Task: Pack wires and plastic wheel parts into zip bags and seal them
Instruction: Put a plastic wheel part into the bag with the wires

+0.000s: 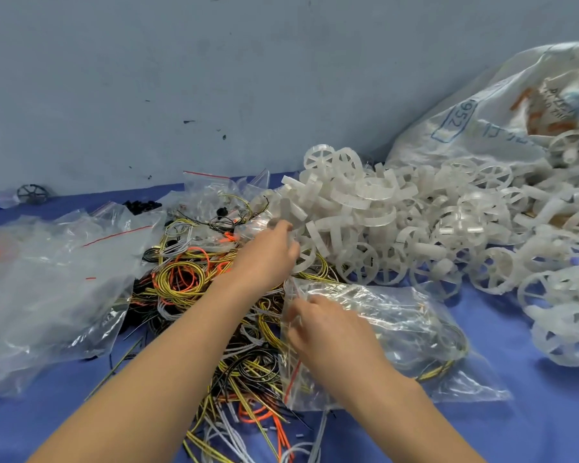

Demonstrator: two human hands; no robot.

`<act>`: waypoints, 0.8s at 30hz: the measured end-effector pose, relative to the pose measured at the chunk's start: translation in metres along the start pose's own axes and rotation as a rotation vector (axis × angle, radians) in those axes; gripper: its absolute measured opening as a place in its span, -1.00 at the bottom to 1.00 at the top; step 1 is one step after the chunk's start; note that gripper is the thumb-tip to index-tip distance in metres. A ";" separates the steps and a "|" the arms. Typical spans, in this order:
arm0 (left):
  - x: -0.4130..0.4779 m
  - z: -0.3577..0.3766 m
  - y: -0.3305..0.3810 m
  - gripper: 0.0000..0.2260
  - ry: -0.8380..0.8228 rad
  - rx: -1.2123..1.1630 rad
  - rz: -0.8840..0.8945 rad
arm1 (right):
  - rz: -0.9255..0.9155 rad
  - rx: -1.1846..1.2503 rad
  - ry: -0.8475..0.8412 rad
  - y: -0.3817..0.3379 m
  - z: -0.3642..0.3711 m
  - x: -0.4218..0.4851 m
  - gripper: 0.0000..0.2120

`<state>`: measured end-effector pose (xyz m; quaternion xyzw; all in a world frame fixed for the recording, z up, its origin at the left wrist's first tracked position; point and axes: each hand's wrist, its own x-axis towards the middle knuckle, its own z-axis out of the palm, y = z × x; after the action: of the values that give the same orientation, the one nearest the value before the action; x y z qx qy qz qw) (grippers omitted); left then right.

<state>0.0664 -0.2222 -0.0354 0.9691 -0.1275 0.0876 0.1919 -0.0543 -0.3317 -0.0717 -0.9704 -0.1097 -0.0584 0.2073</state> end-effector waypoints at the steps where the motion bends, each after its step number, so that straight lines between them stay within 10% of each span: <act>1: 0.003 0.005 -0.001 -0.69 0.031 0.065 0.008 | -0.008 0.002 -0.011 0.001 0.000 -0.002 -0.77; 8: -0.001 0.006 -0.008 -0.77 0.209 -0.066 0.038 | 0.020 0.069 0.016 0.008 -0.002 -0.009 -0.79; 18: -0.052 -0.033 -0.010 -0.78 0.005 -1.381 -0.418 | 0.094 0.228 0.147 0.009 -0.007 -0.013 -0.79; 21: -0.084 -0.033 -0.018 -0.80 0.028 -1.313 -0.406 | 0.097 0.313 0.190 0.013 -0.007 -0.017 -0.84; 24: -0.107 -0.021 -0.032 -0.92 0.314 -0.719 -0.224 | 0.086 0.353 0.228 0.020 -0.001 -0.020 -0.85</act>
<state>-0.0288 -0.1629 -0.0508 0.8230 -0.0129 0.1629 0.5441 -0.0688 -0.3537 -0.0819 -0.9098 -0.0524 -0.1389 0.3876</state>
